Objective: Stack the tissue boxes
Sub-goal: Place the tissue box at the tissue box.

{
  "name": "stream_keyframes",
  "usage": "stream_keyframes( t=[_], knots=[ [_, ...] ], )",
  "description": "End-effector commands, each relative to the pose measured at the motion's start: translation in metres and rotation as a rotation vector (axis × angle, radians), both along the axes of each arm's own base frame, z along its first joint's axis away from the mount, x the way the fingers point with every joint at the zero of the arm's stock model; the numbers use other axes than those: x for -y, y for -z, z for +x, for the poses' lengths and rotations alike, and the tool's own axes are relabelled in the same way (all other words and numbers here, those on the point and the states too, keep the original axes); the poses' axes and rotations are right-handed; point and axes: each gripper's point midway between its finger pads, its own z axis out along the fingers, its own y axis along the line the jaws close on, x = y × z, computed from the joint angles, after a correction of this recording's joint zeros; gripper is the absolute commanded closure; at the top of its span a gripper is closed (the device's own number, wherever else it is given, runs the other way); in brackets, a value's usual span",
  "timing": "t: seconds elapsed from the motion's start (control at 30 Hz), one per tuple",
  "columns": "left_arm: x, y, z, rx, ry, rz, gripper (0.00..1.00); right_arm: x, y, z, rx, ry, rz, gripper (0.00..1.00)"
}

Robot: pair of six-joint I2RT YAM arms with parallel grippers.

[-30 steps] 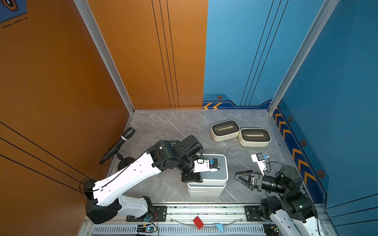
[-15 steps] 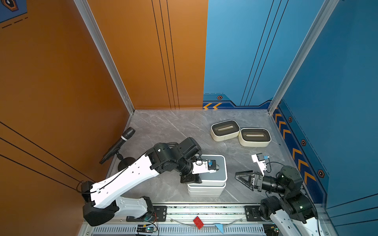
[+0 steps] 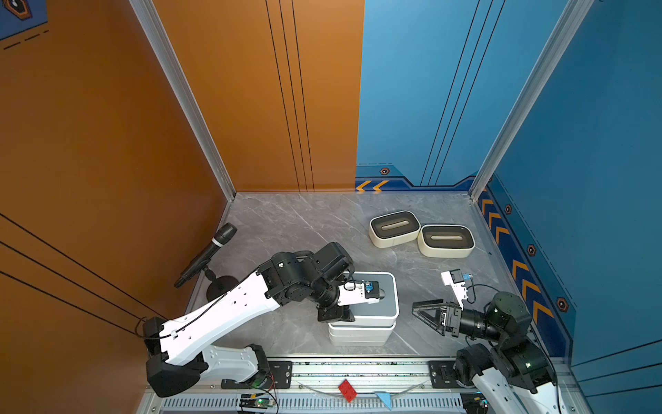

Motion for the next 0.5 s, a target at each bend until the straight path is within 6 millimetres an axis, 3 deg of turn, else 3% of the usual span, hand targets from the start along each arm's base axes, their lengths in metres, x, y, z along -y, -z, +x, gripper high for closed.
stream_keyframes(
  t=[0.0,0.47],
  knots=[
    [0.0049,-0.0115,-0.0058,0.014,0.022,-0.059,0.54,-0.0008,0.0024,-0.0038,-0.007,-0.014,0.003,0.0],
    [0.0082,-0.0081,-0.0057,0.013,0.021,-0.069,0.54,-0.0009,0.0039,-0.0028,-0.01,-0.012,0.006,0.0]
  ],
)
